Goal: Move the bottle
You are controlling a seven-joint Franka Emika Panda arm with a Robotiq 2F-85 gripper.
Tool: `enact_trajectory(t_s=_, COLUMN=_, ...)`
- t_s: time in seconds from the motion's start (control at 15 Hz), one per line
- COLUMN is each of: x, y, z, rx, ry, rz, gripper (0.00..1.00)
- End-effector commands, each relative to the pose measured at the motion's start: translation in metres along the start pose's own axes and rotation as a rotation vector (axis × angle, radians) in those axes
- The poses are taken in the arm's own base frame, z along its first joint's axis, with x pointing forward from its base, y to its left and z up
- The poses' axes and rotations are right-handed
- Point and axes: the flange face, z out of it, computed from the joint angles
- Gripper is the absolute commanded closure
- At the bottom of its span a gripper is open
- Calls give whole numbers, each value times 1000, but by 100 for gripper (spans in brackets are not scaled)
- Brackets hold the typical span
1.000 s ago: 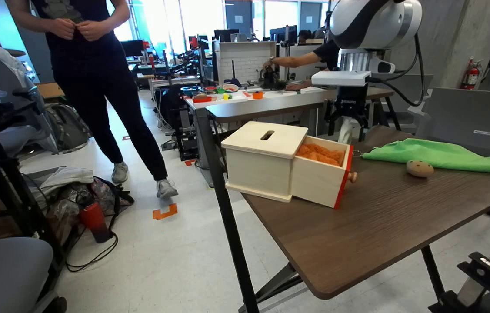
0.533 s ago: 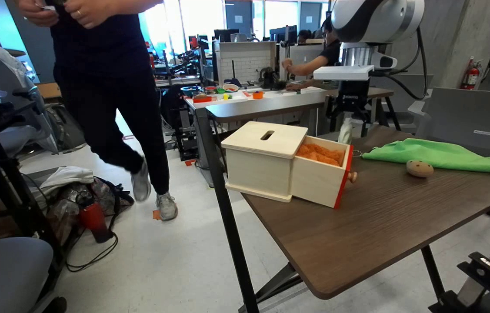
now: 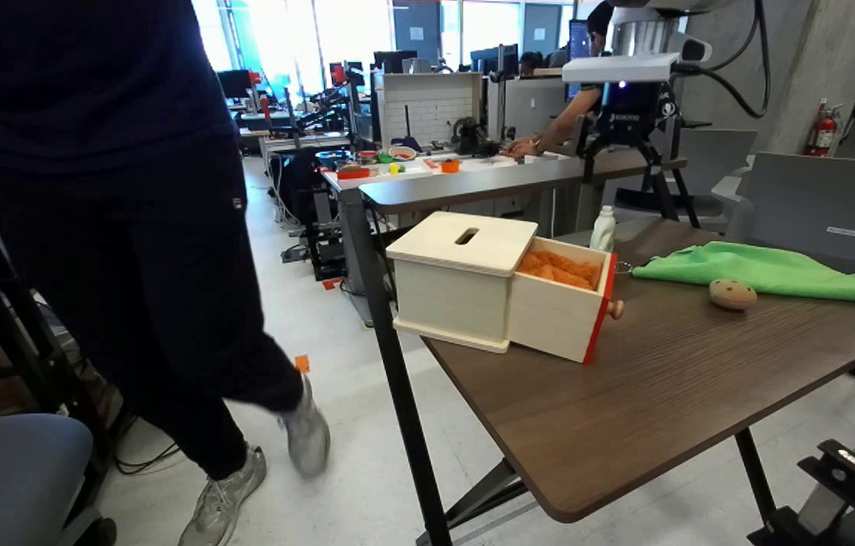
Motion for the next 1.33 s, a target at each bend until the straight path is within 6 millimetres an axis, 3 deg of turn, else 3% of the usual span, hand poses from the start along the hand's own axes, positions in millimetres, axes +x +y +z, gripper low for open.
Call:
enact_trajectory(t_s=0.0, x=1, y=16, z=-64, rx=60, ry=10, rz=-81, gripper=0)
enact_trajectory(t_s=0.2, x=1, y=40, z=-116, rx=73, ry=-16, rz=-274, gripper=0)
enact_trajectory(t_s=0.4, x=2, y=78, z=-169, rx=81, ry=-9, rz=-444, gripper=0)
enact_trajectory(t_s=0.8, x=-11, y=161, z=-248, rx=78, ry=4, rz=-788, gripper=0)
enact_trajectory(t_s=0.87, x=-13, y=172, z=-256, rx=75, ry=-1, rz=-846, gripper=0)
enact_trajectory(t_s=0.93, x=-1, y=144, z=-245, rx=75, ry=16, rz=-756, gripper=0)
enact_trajectory(t_s=1.07, x=-3, y=154, z=-257, rx=82, ry=25, rz=-764, gripper=0)
enact_trajectory(t_s=1.27, x=-3, y=149, z=-243, rx=71, ry=10, rz=-764, gripper=0)
